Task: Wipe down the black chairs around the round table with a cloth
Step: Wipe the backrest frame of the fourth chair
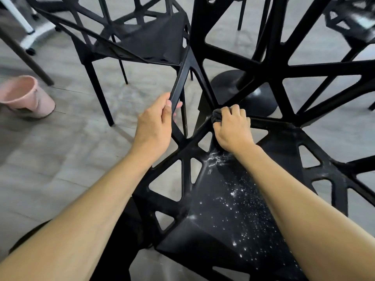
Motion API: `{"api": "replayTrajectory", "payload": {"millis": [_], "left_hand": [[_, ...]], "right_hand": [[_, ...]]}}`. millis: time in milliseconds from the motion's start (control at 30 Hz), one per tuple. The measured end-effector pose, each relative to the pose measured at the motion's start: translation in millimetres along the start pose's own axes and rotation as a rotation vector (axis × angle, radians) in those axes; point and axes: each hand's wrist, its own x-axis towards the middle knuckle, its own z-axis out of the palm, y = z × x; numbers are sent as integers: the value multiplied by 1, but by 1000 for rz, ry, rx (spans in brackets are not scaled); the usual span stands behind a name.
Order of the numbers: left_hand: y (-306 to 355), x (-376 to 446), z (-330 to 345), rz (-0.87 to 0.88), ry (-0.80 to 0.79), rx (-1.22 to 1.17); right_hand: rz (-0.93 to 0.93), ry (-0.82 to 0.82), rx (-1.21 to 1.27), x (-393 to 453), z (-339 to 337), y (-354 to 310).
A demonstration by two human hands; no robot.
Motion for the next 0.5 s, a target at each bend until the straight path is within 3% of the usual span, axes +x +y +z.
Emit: {"api": "replayTrajectory", "payload": {"millis": [167,367,500], "left_hand": [[1,3,1,-25,6,6],[1,2,2,-39,6,-47],[-2,3,4,-25,29,-9]], "right_hand": [[-94,-24,278,-30,-2,-30],[-92,166,598,-94,9,-75],[-146,205,431,-95,17,-71]]}}
